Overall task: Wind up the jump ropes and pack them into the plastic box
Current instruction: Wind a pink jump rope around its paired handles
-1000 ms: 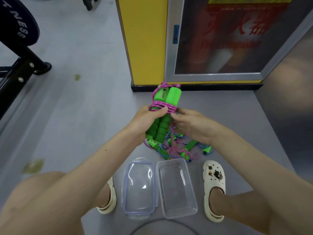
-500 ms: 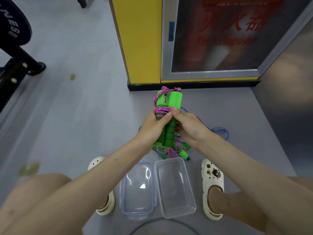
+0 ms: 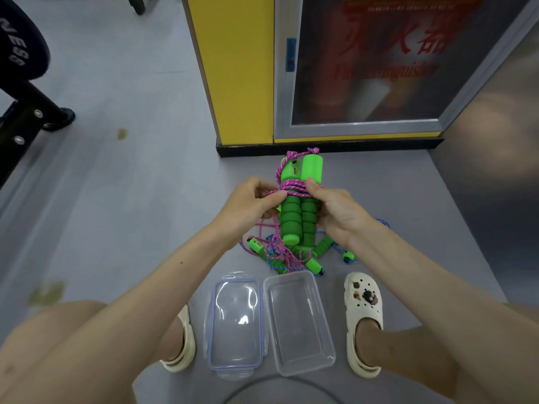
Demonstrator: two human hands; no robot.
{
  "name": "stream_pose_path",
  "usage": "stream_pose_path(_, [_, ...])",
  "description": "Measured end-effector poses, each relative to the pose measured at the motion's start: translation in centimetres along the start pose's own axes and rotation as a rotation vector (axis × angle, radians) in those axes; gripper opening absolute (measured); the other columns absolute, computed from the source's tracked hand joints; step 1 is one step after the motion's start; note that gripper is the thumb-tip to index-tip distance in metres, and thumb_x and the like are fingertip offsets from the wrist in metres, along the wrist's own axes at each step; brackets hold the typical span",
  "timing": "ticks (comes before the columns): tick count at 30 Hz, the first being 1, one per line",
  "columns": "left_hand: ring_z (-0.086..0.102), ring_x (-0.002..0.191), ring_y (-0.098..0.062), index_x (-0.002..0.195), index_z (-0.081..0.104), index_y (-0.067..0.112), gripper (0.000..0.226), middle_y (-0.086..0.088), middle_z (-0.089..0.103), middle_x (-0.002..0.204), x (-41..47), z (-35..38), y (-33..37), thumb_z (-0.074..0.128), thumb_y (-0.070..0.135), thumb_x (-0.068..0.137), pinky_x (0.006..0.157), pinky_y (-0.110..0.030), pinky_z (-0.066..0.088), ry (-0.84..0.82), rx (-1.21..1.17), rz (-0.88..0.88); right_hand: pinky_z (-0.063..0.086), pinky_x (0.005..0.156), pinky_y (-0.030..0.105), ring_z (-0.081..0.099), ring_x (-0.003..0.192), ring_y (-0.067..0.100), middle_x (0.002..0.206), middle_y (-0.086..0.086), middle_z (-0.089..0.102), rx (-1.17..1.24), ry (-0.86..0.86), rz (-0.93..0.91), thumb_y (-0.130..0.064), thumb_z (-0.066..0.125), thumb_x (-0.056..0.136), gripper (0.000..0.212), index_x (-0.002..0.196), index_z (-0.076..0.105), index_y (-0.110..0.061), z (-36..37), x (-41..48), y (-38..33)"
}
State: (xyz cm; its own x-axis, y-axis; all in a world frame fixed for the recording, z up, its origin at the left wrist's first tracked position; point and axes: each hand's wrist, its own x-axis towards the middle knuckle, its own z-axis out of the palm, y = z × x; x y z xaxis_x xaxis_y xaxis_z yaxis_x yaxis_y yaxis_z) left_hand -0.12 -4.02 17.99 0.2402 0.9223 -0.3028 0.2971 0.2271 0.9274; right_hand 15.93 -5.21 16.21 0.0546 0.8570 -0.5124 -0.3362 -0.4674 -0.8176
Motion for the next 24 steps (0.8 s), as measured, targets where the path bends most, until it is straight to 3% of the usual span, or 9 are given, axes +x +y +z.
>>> stream_pose_path(3, [0.058,0.065,-0.015,0.082,0.052,0.011,0.016,-0.009,0.060,0.075,-0.1,0.1,0.0,0.064,0.019,0.090,0.069,-0.033,0.052,0.080,0.045,0.054,0.055,0.083,0.043,0.065,0.097,0.031,0.111,0.021,0.066,0.029,-0.043,0.026,-0.023,0.057,0.092,0.037,0.116,0.060,0.005,0.2,-0.2,0.0])
stream_pose_path(7, [0.058,0.074,-0.024,0.080,0.050,0.011,0.018,-0.028,0.062,0.090,-0.3,0.3,-0.1,0.060,0.019,0.092,0.068,-0.035,0.052,0.152,0.046,0.114,0.057,0.075,0.038,0.066,0.088,0.026,0.101,0.017,0.068,-0.028,-0.064,0.039,-0.023,0.057,0.093,0.033,0.113,0.062,0.003,0.5,-0.2,0.2])
stream_pose_path(10, [0.061,0.079,-0.034,0.077,0.048,0.012,0.020,-0.027,0.063,0.093,-0.2,0.4,-0.3,0.060,0.018,0.092,0.069,-0.039,0.052,0.185,0.056,0.114,0.056,0.080,0.041,0.067,0.089,0.028,0.101,0.018,0.068,-0.019,-0.050,0.030,-0.023,0.057,0.092,0.032,0.111,0.063,0.003,0.9,-0.2,0.4])
stream_pose_path(12, [0.060,0.076,-0.031,0.077,0.045,0.012,0.022,-0.028,0.062,0.091,-0.2,0.5,-0.3,0.059,0.017,0.093,0.071,-0.045,0.051,0.189,0.042,0.073,0.054,0.086,0.044,0.066,0.093,0.029,0.103,0.018,0.068,0.019,-0.048,0.012,-0.023,0.056,0.093,0.033,0.113,0.062,0.003,1.0,-0.1,0.4])
stream_pose_path(16, [0.060,0.073,-0.020,0.077,0.043,0.012,0.022,-0.016,0.060,0.085,-0.2,0.6,-0.2,0.056,0.015,0.094,0.070,-0.038,0.051,0.176,-0.088,-0.021,0.053,0.088,0.043,0.066,0.095,0.029,0.106,0.019,0.067,0.020,-0.067,-0.009,-0.023,0.055,0.094,0.035,0.115,0.061,0.004,1.0,-0.1,0.3])
stream_pose_path(18, [0.060,0.067,-0.014,0.080,0.045,0.013,0.019,-0.008,0.060,0.083,-0.2,0.5,-0.2,0.057,0.016,0.094,0.063,-0.032,0.051,0.159,-0.145,-0.078,0.052,0.089,0.044,0.064,0.099,0.030,0.112,0.021,0.065,0.021,-0.080,0.007,-0.023,0.055,0.093,0.038,0.118,0.059,0.005,1.0,-0.2,0.5])
stream_pose_path(21, [0.057,0.066,-0.012,0.091,0.050,0.013,0.015,-0.001,0.056,0.085,-0.3,0.3,-0.3,0.064,0.018,0.090,0.053,-0.026,0.048,0.162,-0.221,-0.167,0.055,0.082,0.041,0.066,0.093,0.028,0.108,0.020,0.066,0.035,-0.093,0.022,-0.023,0.054,0.094,0.035,0.116,0.060,0.003,0.8,-0.3,0.7])
stream_pose_path(24, [0.051,0.069,-0.012,0.094,0.052,0.013,0.022,-0.001,0.055,0.086,-0.2,0.5,-0.9,0.071,0.018,0.084,0.055,-0.025,0.044,0.281,-0.231,-0.184,0.058,0.074,0.035,0.068,0.087,0.024,0.102,0.017,0.068,0.052,-0.111,0.013,-0.020,0.054,0.094,0.031,0.114,0.060,0.003,0.9,-0.4,1.1])
